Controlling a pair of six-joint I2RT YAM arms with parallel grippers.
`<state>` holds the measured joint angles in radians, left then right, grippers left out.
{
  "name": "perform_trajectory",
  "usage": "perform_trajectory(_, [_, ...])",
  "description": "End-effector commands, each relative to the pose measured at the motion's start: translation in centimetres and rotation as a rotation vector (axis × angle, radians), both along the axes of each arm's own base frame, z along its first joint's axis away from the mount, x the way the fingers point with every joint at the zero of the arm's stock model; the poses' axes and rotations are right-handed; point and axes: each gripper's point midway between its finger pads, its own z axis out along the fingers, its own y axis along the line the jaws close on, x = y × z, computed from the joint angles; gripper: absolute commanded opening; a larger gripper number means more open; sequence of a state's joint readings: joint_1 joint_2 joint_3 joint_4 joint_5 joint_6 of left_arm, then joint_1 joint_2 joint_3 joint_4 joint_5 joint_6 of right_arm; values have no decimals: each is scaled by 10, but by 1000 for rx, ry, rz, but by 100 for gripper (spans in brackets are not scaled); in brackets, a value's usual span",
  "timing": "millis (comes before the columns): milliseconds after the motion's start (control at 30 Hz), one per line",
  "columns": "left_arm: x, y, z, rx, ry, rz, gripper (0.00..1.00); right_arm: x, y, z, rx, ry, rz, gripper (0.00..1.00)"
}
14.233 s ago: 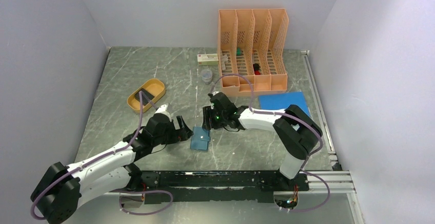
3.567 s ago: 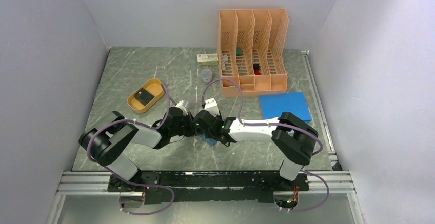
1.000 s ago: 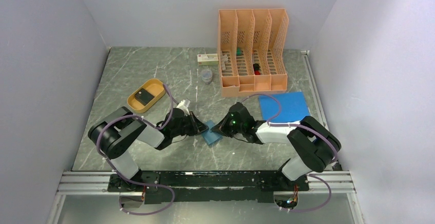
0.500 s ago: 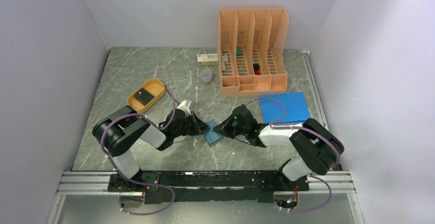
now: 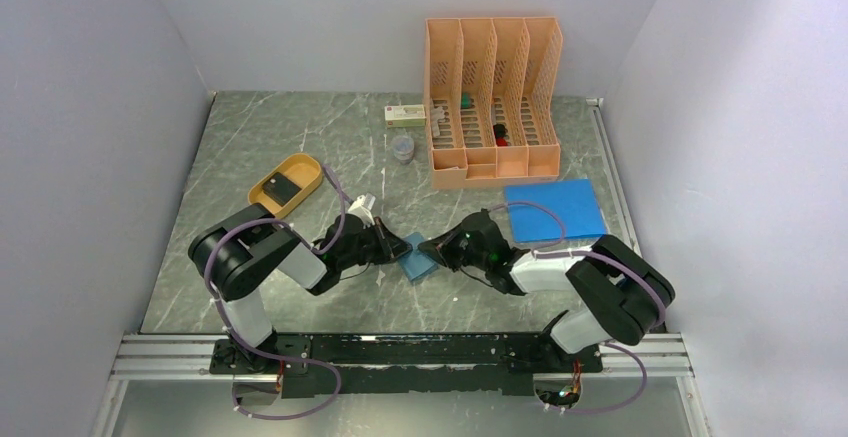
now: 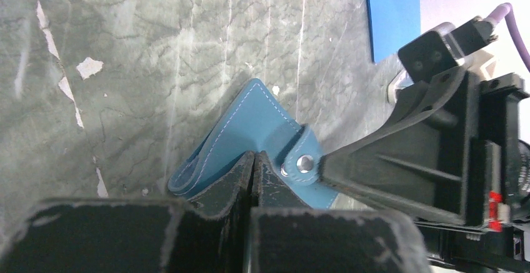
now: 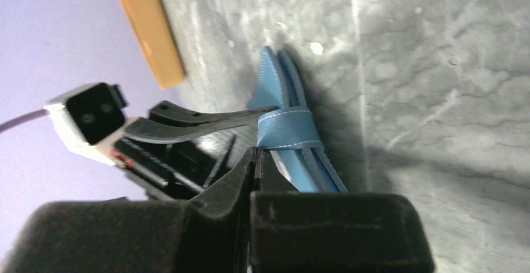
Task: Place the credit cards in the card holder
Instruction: Open the card holder at the center of the board.
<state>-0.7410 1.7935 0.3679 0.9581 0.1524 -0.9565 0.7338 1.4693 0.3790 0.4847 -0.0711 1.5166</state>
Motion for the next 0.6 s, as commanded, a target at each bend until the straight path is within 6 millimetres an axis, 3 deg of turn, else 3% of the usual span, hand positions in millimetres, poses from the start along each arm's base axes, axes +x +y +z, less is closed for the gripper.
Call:
perform_trajectory(0, [-93,123,-136,619,375,3,5,23,17,71,233,-150,-44,0])
perform_trajectory(267, [-94,121,-135,617,375,1,5,20,12,76,212,-199,-30,0])
perform_trajectory(433, [-85,114,-125,603,345,-7,5,15,-6,74,118,-258,10,1])
perform_trajectory(567, [-81,110,-118,593,326,-12,5,11,-21,71,45,-300,39,31])
